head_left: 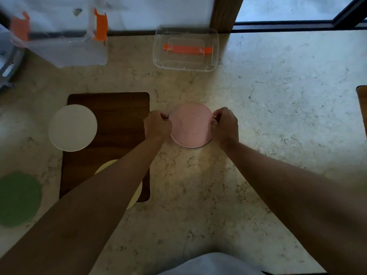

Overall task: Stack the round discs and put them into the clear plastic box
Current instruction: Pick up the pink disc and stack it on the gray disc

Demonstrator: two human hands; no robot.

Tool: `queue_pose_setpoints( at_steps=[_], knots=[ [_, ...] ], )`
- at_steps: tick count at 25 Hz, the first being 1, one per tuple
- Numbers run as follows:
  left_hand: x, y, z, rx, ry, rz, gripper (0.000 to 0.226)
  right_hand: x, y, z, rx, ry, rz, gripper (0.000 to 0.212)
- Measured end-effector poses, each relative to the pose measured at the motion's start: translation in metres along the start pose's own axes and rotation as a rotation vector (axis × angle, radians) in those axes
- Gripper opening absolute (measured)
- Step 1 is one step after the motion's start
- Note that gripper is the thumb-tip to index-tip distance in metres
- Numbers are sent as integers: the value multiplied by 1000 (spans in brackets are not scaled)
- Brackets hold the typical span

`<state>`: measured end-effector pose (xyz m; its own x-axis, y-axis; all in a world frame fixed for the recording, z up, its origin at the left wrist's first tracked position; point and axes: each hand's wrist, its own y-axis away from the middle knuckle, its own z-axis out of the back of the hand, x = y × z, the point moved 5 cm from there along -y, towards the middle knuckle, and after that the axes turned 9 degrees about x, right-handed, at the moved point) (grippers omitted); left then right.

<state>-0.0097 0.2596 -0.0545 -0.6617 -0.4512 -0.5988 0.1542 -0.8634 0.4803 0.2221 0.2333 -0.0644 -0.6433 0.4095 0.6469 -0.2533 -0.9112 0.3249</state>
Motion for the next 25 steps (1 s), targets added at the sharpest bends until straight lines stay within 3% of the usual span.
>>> queue_pose_setpoints(
  at_steps=[7, 15, 25],
  knots=[
    [-3, 1, -3, 18, -24, -24, 18, -1, 0, -5, -7, 39, -26, 14],
    [-13, 7, -6, 41, -216, -126, 15, -1, 4, -3, 10, 86, -63, 20],
    [-13, 8, -2, 26, -207, -12, 18, 5, 9, 4, -67, 99, -203, 23]
  ],
)
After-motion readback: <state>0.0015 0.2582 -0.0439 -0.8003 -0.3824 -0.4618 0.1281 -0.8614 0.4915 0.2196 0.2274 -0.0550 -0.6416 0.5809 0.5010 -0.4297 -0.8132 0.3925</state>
